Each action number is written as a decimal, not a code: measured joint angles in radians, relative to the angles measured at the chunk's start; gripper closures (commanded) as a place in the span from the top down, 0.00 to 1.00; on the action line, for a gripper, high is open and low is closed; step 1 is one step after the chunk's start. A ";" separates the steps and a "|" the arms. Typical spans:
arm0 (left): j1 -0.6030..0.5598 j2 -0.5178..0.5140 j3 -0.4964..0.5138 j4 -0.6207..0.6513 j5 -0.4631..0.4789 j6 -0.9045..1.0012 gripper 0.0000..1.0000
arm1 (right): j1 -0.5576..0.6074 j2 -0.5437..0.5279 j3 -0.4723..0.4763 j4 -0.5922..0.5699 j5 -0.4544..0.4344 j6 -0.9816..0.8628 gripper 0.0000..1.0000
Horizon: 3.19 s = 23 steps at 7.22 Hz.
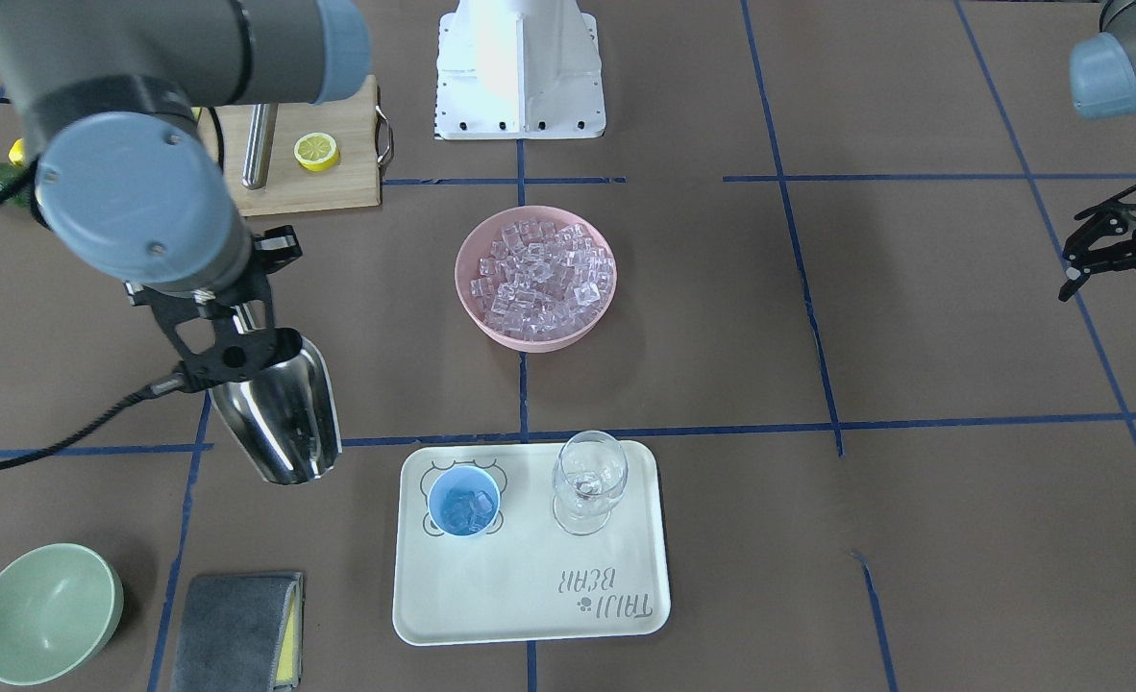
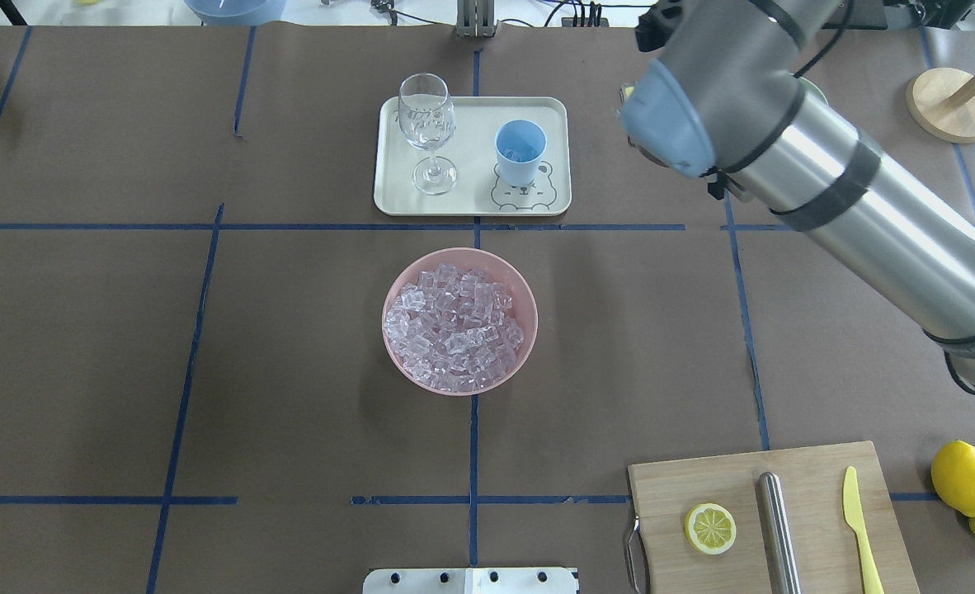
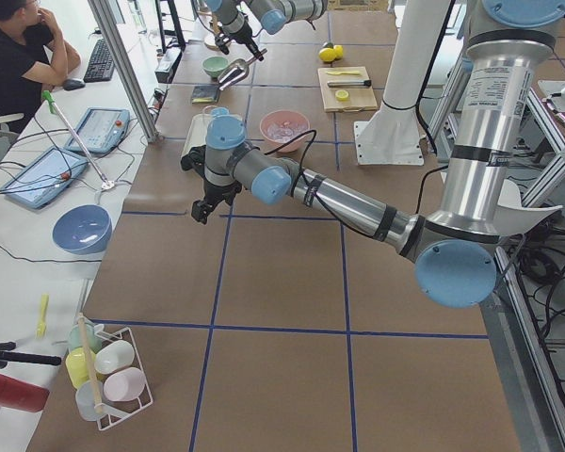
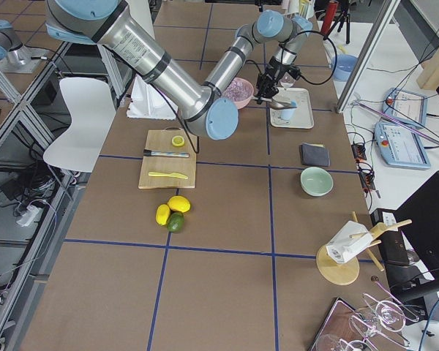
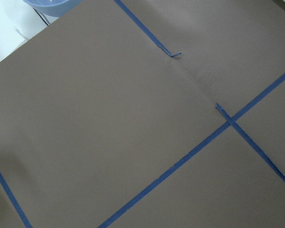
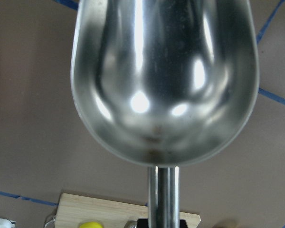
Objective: Put ice in cup with scoop
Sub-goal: 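Carry the empty scoop back and lower it to its table spot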
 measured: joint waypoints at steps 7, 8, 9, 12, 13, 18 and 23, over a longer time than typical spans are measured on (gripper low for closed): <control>0.002 0.026 0.033 -0.001 0.002 -0.002 1.00 | 0.074 -0.511 0.416 0.079 0.083 0.305 0.00; 0.003 0.026 0.036 -0.001 0.002 -0.002 1.00 | 0.071 -0.584 0.435 0.150 0.093 0.338 0.00; 0.004 0.026 0.039 -0.001 0.002 -0.002 1.00 | 0.062 -0.671 0.445 0.265 0.098 0.372 0.00; 0.006 0.023 0.049 -0.002 0.010 -0.002 1.00 | -0.017 -0.879 0.434 0.648 0.092 0.536 0.00; 0.007 0.020 0.055 -0.002 0.038 -0.002 1.00 | -0.042 -0.933 0.406 0.778 0.092 0.583 0.00; 0.008 0.012 0.070 -0.003 0.090 -0.002 1.00 | -0.168 -0.973 0.294 1.038 0.057 0.748 0.30; 0.009 0.008 0.077 -0.004 0.090 -0.001 1.00 | -0.183 -0.965 0.275 1.045 0.053 0.743 1.00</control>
